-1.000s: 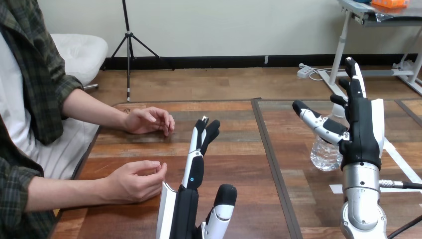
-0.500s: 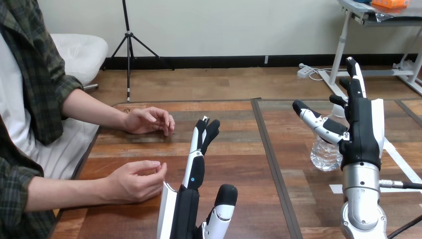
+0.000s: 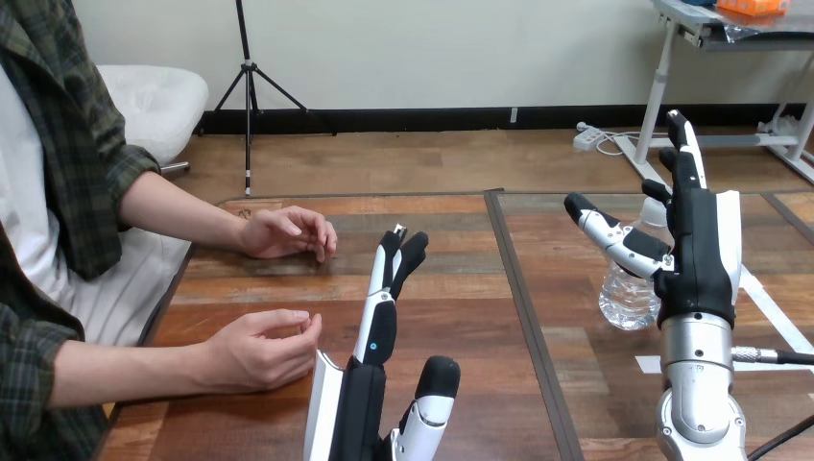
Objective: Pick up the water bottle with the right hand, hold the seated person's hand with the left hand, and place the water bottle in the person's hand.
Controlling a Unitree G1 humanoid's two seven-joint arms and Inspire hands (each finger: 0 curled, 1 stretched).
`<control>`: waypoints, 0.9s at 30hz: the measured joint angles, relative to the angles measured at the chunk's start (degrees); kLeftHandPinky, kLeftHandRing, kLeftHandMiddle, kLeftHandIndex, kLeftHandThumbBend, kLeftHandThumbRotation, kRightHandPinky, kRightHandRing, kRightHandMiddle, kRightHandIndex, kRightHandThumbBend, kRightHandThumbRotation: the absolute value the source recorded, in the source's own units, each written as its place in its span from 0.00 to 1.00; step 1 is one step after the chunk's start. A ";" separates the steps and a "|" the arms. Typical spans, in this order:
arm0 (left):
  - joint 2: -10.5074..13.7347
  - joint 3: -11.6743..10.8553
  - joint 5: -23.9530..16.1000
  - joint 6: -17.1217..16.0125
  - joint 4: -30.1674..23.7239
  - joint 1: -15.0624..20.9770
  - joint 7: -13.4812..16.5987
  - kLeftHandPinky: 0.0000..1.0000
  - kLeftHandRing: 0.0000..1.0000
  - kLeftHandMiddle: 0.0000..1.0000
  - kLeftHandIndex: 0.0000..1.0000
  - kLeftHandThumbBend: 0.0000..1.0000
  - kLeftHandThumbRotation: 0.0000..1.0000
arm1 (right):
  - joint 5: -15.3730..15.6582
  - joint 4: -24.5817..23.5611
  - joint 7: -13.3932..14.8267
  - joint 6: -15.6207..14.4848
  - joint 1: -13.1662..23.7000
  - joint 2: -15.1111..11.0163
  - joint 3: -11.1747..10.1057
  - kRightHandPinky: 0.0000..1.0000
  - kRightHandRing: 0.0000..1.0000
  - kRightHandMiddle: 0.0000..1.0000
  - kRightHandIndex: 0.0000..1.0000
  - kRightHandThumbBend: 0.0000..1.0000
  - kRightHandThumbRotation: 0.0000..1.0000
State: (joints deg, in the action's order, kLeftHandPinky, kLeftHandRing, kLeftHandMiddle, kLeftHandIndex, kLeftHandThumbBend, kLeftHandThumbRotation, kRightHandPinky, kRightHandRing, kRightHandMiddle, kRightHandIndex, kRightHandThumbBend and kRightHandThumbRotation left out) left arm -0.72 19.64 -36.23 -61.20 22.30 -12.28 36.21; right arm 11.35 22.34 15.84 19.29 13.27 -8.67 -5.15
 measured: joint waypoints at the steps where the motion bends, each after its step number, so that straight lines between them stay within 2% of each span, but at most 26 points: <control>1: 0.00 0.00 0.00 0.00 0.00 0.00 -0.05 0.93 0.92 0.94 0.99 0.44 1.00 | 0.00 -0.04 0.00 -0.06 0.00 0.00 0.00 0.84 0.94 0.98 0.97 0.61 0.00; 9: 0.00 -0.05 -0.20 0.00 0.00 0.00 -0.08 0.92 0.92 0.94 1.00 0.44 1.00 | 0.16 -0.76 0.07 -0.55 0.00 0.00 0.00 0.82 0.96 0.99 0.97 0.59 0.00; 14: 0.00 -0.06 -0.08 0.00 0.00 0.00 -0.07 0.92 0.92 0.94 1.00 0.45 1.00 | 0.04 -1.30 0.08 -0.28 0.00 0.00 -0.01 0.85 0.99 1.00 0.96 0.60 0.00; 27: 0.00 -0.13 -0.17 0.01 0.01 0.00 -0.01 0.91 0.92 0.93 0.99 0.43 1.00 | -1.05 -1.19 2.32 6.27 0.10 0.66 -0.18 0.87 0.96 0.98 0.92 0.57 0.00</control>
State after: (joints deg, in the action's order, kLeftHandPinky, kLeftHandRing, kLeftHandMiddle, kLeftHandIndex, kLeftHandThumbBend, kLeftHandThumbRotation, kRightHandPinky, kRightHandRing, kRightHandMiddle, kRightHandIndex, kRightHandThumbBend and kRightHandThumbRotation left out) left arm -0.72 19.52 -36.39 -61.19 22.30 -12.27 36.20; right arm 10.30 21.16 18.15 25.56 13.36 -8.02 -5.33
